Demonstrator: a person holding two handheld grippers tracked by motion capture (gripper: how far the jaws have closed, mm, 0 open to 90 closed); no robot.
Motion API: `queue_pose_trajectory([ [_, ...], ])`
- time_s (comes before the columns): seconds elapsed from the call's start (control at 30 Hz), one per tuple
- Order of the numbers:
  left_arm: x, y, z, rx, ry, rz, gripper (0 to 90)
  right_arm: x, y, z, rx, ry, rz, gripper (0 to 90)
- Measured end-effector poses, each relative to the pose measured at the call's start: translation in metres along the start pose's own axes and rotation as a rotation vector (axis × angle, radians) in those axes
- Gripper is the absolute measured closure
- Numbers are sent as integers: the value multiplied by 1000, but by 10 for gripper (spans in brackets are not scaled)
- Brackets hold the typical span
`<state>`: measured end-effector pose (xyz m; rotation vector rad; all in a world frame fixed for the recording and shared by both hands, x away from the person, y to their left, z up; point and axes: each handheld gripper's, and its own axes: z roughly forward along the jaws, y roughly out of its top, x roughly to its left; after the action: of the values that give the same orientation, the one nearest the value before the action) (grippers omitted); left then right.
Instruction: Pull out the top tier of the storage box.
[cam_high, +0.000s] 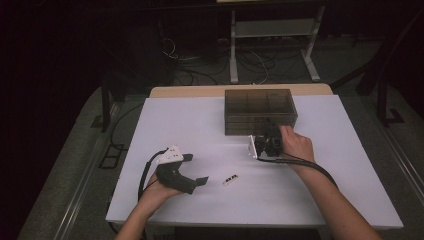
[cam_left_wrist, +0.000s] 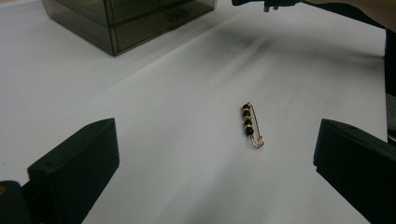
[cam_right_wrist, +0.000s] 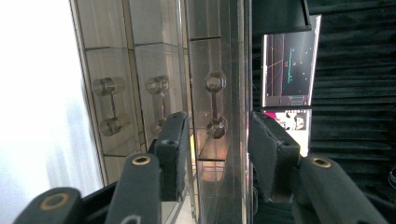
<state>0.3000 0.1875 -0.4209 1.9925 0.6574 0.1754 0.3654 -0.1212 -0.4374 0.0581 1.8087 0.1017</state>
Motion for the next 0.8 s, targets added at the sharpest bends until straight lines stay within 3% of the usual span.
queue_pose_trajectory([
  [0.8, 0, 0, 0, 1, 2, 2, 0, 2, -1, 6, 31, 3, -7, 684],
])
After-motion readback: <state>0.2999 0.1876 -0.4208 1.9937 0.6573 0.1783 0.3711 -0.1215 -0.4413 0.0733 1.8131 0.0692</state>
